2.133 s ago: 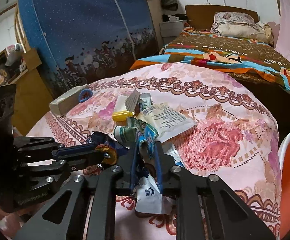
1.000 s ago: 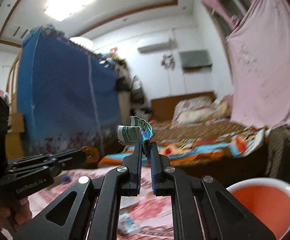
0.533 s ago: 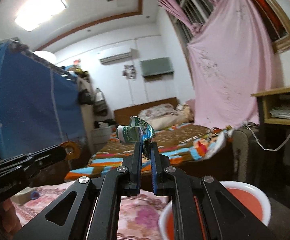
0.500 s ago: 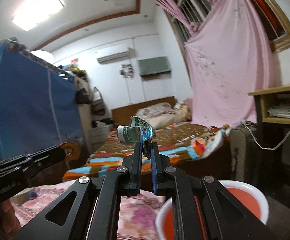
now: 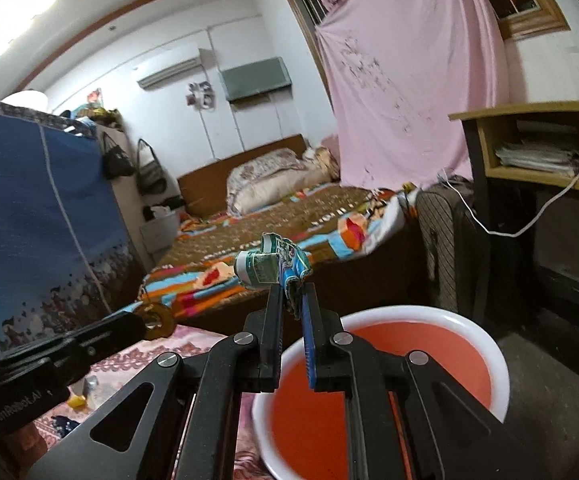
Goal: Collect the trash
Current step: 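Carry both items over the basin and open both tools to drop them, then move both tools back over the blue wrapper and toothpaste tube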
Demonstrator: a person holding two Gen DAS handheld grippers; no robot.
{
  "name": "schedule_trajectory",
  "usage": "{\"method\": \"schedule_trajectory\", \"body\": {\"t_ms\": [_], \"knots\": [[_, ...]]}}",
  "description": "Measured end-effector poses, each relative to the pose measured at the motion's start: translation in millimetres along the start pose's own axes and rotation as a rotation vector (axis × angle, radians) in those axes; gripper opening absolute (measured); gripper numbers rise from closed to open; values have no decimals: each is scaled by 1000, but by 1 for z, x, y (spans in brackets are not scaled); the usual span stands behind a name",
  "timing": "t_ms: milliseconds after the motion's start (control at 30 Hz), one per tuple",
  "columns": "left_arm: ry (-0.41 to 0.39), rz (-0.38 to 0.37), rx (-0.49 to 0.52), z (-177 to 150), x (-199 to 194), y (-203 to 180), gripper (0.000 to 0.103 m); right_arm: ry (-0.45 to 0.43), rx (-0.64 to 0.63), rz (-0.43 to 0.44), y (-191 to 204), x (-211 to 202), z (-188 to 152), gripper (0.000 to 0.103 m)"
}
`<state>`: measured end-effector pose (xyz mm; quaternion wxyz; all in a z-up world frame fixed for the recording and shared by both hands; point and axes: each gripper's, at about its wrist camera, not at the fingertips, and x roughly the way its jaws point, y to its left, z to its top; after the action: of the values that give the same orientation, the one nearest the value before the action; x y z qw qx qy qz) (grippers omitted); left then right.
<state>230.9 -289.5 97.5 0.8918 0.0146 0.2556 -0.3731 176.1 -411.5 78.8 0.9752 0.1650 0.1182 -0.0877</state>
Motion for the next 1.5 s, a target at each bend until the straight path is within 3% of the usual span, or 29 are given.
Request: {"method": "schedule_trajectory", "body": {"t_ms": [267,500,633,767,933,1033,1133,1233,1267,1433,1500], "knots": [[108,-52,-55,-3,29,-5,0,71,37,-34,-15,8,-3,9],[153,-77,-99,-4,42,-2,0,105,58,-52,-22,13,-6,12],[153,-73,-115,-5,42,1,0,118,59,-56,-23,15,-6,16],[137,-57,-126,-6,37,7,7,122,56,-55,-22,16,-6,25],[109,-18,-144,-9,27,18,15,118,39,-64,-18,15,-6,26],[92,6,-152,-10,19,25,24,112,34,-62,-17,16,-6,29],[57,35,-164,-11,8,33,34,94,31,-53,-14,14,-5,51],[17,96,-180,-14,-8,44,47,55,13,-30,-6,8,-3,62],[5,115,-185,-15,-13,48,53,42,3,-24,-3,6,-2,70],[-94,221,-217,-22,-48,66,78,-40,-55,21,17,-7,0,83],[-133,272,-229,-25,-63,72,92,-66,-82,31,25,-11,-1,92]]}}
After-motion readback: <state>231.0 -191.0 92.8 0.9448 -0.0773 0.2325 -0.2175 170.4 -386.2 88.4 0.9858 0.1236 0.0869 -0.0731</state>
